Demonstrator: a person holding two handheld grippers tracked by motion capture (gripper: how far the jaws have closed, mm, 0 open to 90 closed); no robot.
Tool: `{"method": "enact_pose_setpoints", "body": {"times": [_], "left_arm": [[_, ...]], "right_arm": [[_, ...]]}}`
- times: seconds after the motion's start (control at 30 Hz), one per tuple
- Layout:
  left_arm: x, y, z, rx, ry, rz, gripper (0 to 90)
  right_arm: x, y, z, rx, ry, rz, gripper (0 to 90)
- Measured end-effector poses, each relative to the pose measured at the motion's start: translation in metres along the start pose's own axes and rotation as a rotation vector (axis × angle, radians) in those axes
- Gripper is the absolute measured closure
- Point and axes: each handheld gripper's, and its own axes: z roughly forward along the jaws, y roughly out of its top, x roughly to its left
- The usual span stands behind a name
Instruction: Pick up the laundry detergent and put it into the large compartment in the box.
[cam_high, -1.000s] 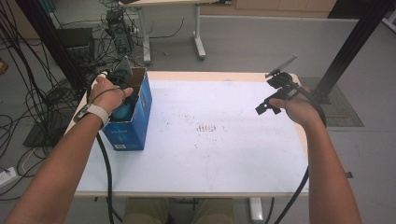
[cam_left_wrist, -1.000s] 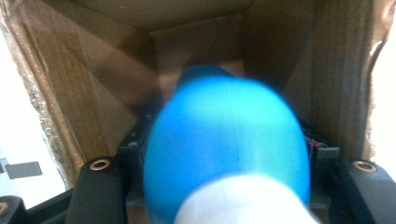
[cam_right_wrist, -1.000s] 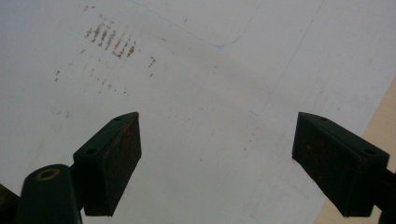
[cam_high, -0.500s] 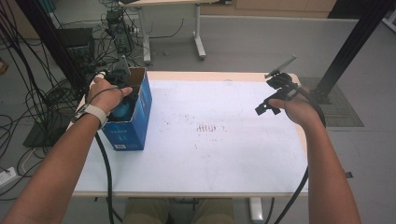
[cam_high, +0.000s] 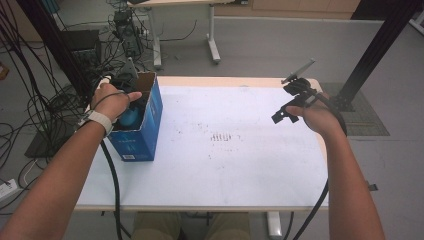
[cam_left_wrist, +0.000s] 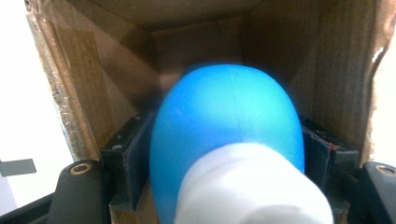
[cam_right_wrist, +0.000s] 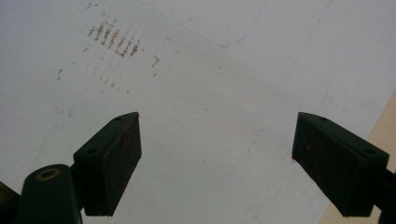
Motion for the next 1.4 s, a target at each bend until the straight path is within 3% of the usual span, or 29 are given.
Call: {"method": "enact_pose_setpoints", "body": {"times": [0.53, 0.63, 0.87, 0.93, 1.1, 1.27, 1.4], "left_arm": [[-0.002, -0.003, -0.013, -0.008, 0.004, 0.005, 26.5], [-0.002, -0.004, -0.016, -0.013, 0.003, 0.003, 19.6], [-0.002, -0.006, -0.023, -0.025, -0.004, -0.004, 16.1], [-0.002, -0.006, -0.029, -0.025, -0.009, 0.006, 10.9], [-0.006, -0.006, -0.037, -0.029, -0.009, 0.022, 9.6], [-0.006, -0.005, -0.047, -0.027, -0.043, 0.023, 7.8], [-0.009, -0.007, -0.058, -0.042, -0.032, 0.027, 7.9]], "right_arm": [[0.004, 0.003, -0.001, -0.006, 0.003, -0.013, 15.6], [0.005, 0.003, -0.003, -0.008, 0.002, -0.013, 15.6], [0.005, 0.001, -0.003, -0.009, 0.002, -0.013, 15.6], [0.005, 0.000, -0.003, -0.009, 0.000, -0.012, 15.6], [0.006, 0.001, -0.005, -0.009, -0.001, -0.011, 15.6], [0.006, 0.000, -0.009, -0.015, -0.004, -0.011, 15.7], [0.005, -0.002, -0.012, -0.019, -0.007, -0.010, 15.6]]}}
